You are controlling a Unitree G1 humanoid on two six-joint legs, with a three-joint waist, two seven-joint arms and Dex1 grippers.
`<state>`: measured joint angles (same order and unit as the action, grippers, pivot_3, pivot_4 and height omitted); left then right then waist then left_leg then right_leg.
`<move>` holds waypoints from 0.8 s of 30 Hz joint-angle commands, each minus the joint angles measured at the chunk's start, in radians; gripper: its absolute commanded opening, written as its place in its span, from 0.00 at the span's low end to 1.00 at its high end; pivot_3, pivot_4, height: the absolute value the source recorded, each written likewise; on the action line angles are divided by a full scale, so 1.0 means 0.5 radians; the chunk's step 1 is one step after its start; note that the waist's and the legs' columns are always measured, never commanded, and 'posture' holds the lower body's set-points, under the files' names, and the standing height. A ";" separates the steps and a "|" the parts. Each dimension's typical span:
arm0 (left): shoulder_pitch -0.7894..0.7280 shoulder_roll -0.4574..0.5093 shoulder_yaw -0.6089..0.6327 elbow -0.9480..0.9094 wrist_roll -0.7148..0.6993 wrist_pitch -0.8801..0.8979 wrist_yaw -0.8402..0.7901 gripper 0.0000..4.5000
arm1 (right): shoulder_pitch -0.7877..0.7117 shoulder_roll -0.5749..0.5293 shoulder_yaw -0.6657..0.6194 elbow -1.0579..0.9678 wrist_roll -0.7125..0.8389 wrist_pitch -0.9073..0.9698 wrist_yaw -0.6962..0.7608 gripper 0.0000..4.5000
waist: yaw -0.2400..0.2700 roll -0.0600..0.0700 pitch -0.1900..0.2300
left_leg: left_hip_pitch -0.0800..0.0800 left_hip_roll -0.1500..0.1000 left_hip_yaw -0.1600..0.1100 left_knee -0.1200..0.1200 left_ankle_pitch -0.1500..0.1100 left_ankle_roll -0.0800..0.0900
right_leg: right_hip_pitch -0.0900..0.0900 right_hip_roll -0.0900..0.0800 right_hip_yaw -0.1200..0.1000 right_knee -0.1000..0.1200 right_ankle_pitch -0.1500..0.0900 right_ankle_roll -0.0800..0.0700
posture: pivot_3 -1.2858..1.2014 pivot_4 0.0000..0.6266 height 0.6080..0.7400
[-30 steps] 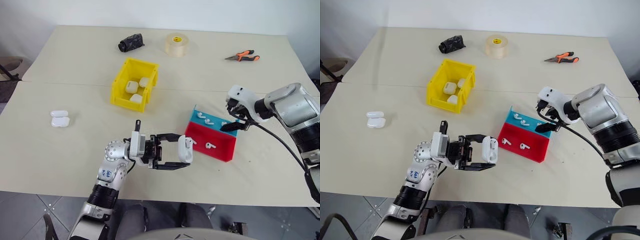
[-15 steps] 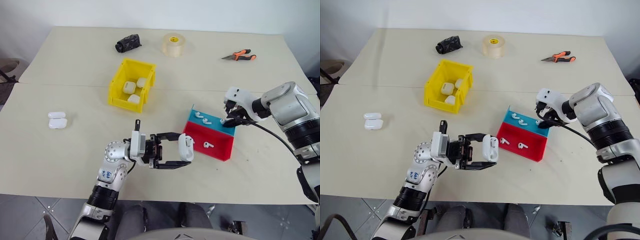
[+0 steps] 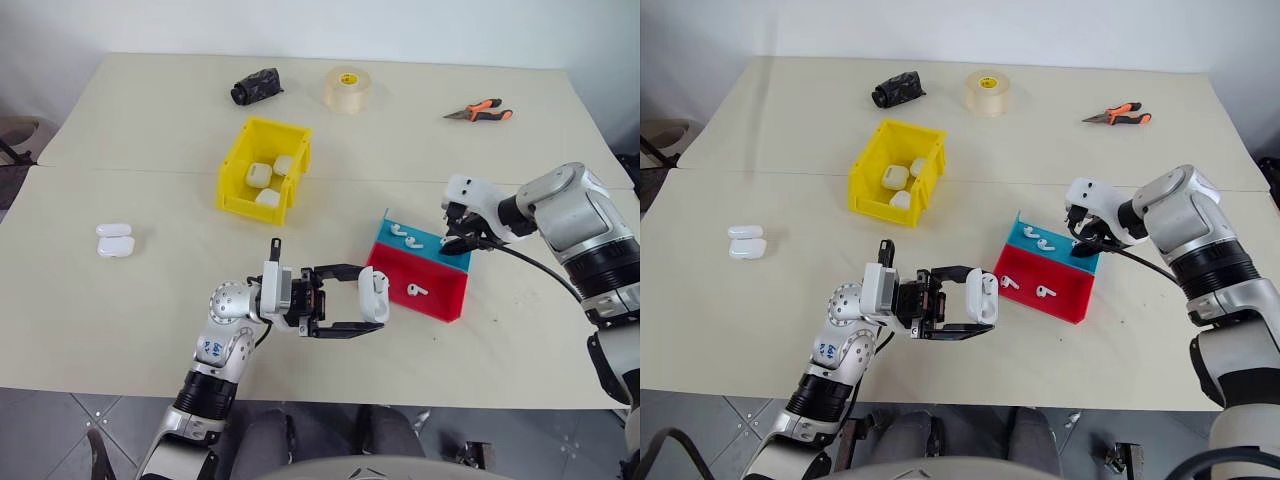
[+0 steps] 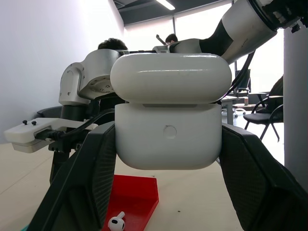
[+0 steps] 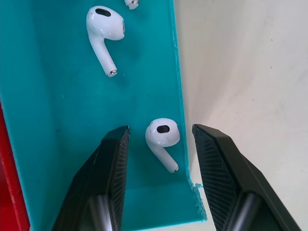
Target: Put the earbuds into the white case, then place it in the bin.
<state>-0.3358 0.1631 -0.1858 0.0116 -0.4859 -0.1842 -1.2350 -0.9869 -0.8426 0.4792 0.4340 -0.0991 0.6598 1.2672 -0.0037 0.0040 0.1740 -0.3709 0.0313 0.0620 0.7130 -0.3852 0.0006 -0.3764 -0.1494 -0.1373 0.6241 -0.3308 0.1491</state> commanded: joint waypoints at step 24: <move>0.001 0.018 0.021 -0.079 -0.070 0.028 0.006 0.62 | 0.025 -0.018 -0.413 -0.107 0.202 0.087 0.100 0.13 | 0.003 0.000 0.000 | 0.000 0.000 0.000 0.000 0.000 0.000 | 0.000 0.000 0.000 0.001 0.000 0.000 | 0.52 0.24 1.00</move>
<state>-0.3360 0.1749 -0.1808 0.0079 -0.4905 -0.1723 -1.2334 -0.9588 -0.8181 0.3380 0.4215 -0.0343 0.6824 1.3079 -0.0024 0.0042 0.1742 -0.3709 0.0312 0.0620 0.7133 -0.3852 0.0006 -0.3762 -0.1495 -0.1371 0.6245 -0.3308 0.1491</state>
